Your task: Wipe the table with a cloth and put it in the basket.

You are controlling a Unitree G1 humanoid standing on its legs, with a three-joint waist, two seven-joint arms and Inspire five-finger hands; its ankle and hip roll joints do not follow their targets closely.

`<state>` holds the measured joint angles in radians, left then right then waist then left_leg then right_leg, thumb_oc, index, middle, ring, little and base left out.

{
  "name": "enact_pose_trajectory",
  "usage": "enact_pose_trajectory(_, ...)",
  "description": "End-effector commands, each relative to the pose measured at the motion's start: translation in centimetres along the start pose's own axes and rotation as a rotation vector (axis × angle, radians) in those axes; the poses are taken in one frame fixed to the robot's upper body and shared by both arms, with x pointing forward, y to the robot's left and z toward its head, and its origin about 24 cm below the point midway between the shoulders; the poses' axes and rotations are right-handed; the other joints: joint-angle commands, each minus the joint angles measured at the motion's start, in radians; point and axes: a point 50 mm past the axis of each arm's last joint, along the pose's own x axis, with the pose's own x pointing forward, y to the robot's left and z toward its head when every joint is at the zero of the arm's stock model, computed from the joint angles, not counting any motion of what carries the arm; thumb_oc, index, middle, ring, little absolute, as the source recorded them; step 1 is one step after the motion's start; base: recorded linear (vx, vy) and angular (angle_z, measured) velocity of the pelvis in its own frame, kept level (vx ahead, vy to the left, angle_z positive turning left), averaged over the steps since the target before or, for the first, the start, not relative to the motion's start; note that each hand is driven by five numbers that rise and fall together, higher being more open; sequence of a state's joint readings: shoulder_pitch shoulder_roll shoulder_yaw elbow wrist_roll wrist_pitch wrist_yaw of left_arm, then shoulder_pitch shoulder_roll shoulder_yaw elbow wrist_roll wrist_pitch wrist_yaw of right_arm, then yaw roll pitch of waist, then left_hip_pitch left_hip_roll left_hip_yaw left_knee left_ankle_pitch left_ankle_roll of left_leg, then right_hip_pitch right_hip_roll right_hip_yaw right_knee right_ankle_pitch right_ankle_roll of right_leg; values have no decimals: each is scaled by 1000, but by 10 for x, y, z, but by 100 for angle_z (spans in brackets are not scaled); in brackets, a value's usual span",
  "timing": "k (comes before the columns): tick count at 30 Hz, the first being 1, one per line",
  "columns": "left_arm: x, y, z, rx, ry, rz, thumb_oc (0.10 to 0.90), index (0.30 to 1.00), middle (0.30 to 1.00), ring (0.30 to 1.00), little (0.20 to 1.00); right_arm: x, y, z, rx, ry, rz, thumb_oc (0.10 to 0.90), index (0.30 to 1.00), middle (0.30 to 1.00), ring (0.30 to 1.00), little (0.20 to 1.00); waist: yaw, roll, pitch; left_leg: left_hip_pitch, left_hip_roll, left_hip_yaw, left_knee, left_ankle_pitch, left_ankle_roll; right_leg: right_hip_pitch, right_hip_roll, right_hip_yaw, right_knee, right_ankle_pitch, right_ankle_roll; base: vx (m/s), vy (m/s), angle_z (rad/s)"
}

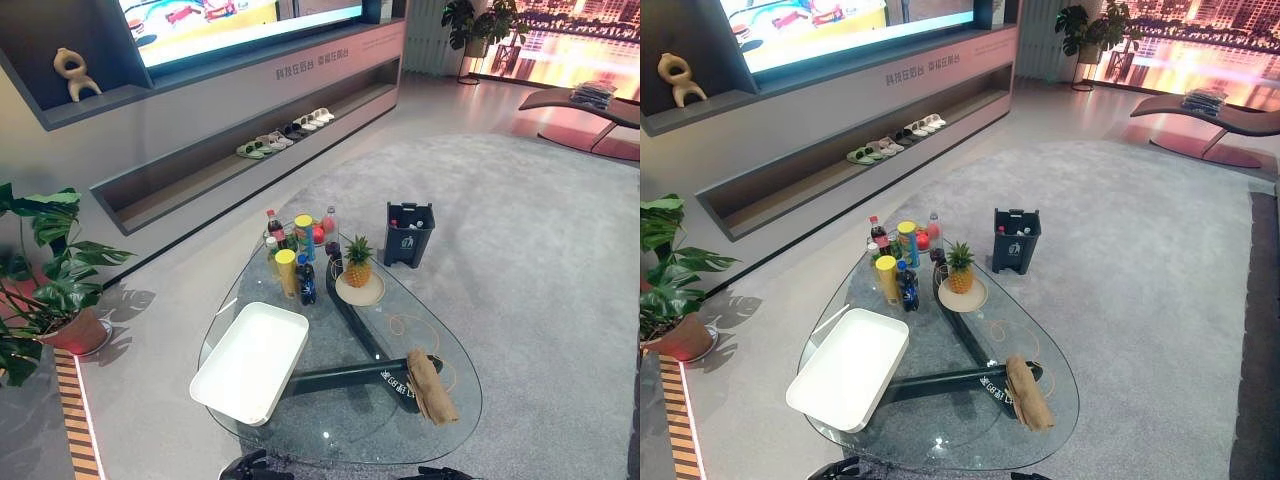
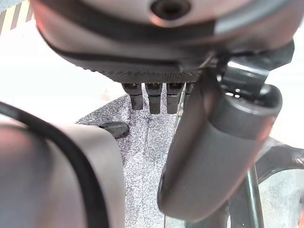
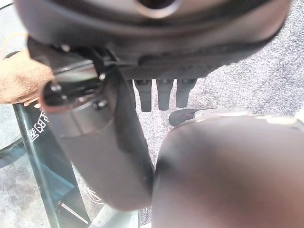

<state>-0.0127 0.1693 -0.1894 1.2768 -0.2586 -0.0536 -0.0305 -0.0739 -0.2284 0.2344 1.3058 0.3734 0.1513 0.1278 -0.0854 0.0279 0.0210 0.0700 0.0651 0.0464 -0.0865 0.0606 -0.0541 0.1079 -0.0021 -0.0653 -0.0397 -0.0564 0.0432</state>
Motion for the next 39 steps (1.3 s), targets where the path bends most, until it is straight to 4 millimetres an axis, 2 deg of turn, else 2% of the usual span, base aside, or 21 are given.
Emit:
enact_pose_trajectory(1, 4, -7, 25, 13, -52, -4, 800, 900, 900, 900, 900, 1, 2, -11, -70, 75, -7, 800, 900, 900, 900, 900, 2, -19, -2, 6, -57, 42, 30, -116, 27, -28, -66, -76, 5, 5, 74, 0, 0, 0)
enact_pose_trajectory(24, 4, -7, 25, 4, -45, -12, 800, 900, 900, 900, 900, 1, 2, -6, -86, 40, -3, 800, 900, 900, 900, 900, 2, -17, -2, 5, -56, 42, 31, -115, 26, -28, -66, -78, 7, 3, 73, 0, 0, 0)
enact_pose_trajectory(34, 4, -6, 22, 29, -31, -6, 800, 900, 900, 900, 900, 0, 5, 18, -84, -116, -19, 800, 900, 900, 900, 900, 5, -16, 2, 6, -55, 40, 35, -117, 25, -31, -68, -79, 15, 1, 73, 26, 0, 0)
enact_pose_trajectory(39, 4, -5, 24, 52, -27, 14, 800, 900, 900, 900, 900, -4, 10, 49, -99, -282, -22, 800, 900, 900, 900, 900, 9, -17, 17, -6, -53, 36, 55, -124, 23, -45, -73, -76, 29, 1, 76, 32, -4, 0)
